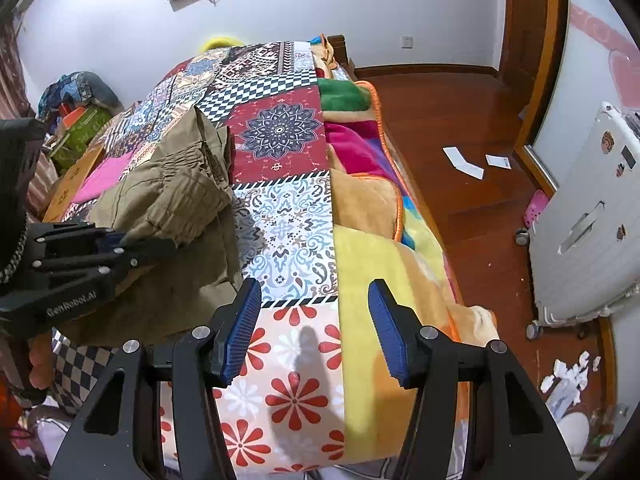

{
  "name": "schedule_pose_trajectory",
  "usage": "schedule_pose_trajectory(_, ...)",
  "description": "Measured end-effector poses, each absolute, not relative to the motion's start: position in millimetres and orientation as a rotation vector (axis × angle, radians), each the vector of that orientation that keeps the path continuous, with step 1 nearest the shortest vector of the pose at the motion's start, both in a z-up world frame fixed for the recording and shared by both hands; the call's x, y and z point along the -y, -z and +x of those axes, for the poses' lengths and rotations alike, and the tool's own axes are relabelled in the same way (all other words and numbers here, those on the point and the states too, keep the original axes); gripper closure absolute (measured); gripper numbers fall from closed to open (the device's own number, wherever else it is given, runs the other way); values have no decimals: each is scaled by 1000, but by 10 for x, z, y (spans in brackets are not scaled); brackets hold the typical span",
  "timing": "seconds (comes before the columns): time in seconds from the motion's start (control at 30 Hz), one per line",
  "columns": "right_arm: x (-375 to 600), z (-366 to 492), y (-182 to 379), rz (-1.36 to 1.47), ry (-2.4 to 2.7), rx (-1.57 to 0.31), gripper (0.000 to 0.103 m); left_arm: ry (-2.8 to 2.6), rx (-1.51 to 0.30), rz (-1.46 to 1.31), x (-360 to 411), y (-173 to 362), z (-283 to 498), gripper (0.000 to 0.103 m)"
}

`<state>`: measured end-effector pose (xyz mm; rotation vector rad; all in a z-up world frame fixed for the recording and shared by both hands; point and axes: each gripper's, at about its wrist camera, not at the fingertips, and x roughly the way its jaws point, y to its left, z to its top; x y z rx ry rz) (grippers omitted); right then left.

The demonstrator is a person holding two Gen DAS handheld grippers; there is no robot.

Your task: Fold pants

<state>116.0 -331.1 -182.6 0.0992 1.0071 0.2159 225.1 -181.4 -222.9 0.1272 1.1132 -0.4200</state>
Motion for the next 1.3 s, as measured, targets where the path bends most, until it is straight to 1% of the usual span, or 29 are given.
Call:
schedule_pose_trajectory(0.07, 3315, 1191, 1826, 94, -224, -1005, 51, 422, -1125, 130, 1812, 2248, 2223, 90)
schedule_pose_trajectory(0.1, 3293, 1194, 1811, 92, -228, -1001, 51, 426, -1134, 126, 1797, 2250, 2203, 87)
schedule_pose_trajectory(0.13, 3279, 1196, 1799, 90, -234, -998, 51, 438, -1143, 113, 1782, 2245, 2199, 76)
schedule_pose_trajectory(0.17, 3277, 1206, 1797, 88, -238, -995, 51, 457, -1153, 83, 1753, 2234, 2187, 68)
schedule_pose_trajectory(0.2, 3257, 1205, 1783, 86, -243, -990, 51, 477, -1156, 41, 1714, 2207, 2172, 52)
schedule_pose_trajectory(0.23, 3245, 1208, 1768, 83, -246, -986, 51, 484, -1147, 18, 1686, 2177, 2152, 44)
schedule_pose_trajectory(0.4, 3155, 1225, 1741, 77, -261, -976, 51, 447, -1070, 37, 1556, 1939, 2062, 43)
schedule_pose_trajectory(0.47, 3109, 1231, 1747, 72, -273, -980, 51, 423, -1031, 20, 1393, 1807, 2067, 40)
schedule_pose_trajectory(0.53, 3040, 1230, 1768, 64, -283, -985, 50, 387, -994, 9, 1229, 1712, 2102, 33)
schedule_pose_trajectory(0.63, 2930, 1237, 1821, 48, -298, -1001, 50, 286, -959, -7, 860, 1644, 2199, 31)
schedule_pose_trajectory(0.73, 2800, 1243, 1914, 37, -316, -1030, 50, 203, -974, -28, 489, 1725, 2347, 31)
schedule_pose_trajectory(0.9, 2609, 1235, 2106, 8, -344, -1091, 50, 122, -1055, -42, 29, 2048, 2574, 31)
schedule_pose_trajectory(1.0, 2533, 1242, 2245, -3, -352, -1131, 50, 141, -1101, -89, -89, 2241, 2688, 30)
schedule_pose_trajectory(1.1, 2504, 1283, 2341, -10, -347, -1163, 49, 161, -1137, -91, -88, 2418, 2818, 27)
schedule_pose_trajectory(1.3, 2446, 1345, 2401, -68, -318, -1159, 48, 207, -1182, -121, -23, 2688, 2981, 25)
